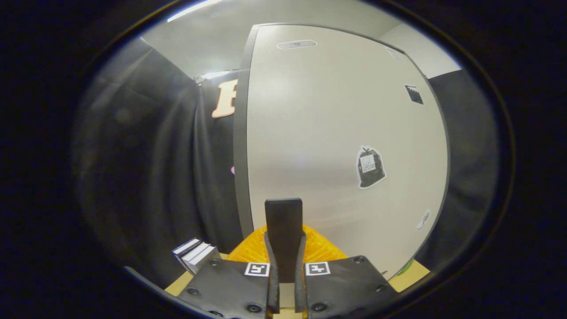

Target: Open the shoe cabinet door, grab the shoes and put them into the shoe cabinet, then close the shoe cabinet door.

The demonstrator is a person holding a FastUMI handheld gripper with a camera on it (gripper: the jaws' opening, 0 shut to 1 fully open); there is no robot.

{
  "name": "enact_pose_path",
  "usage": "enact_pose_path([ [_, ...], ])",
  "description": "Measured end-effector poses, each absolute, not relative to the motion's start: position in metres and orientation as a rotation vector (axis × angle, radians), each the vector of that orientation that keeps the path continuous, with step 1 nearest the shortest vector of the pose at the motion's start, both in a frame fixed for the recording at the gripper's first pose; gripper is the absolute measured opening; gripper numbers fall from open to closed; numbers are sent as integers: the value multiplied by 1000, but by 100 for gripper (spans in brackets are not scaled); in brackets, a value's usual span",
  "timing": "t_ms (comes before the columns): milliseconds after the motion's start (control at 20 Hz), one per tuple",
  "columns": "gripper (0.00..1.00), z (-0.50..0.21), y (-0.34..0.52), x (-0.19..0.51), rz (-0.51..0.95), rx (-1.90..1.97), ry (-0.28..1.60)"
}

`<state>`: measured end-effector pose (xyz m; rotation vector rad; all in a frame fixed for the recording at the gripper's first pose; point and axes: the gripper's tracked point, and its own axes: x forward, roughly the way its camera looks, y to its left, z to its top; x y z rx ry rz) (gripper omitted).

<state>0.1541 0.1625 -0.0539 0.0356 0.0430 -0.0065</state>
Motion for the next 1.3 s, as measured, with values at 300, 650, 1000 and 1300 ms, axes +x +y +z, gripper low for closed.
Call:
enact_pose_path([
  [300, 15, -52, 155, 112, 52, 41, 55],
  [650, 15, -49, 131, 56, 189, 40, 83],
  [1000, 15, -47, 95, 18, 269, 30, 96],
  [1300, 14, -44, 48, -26, 228, 32, 97],
])
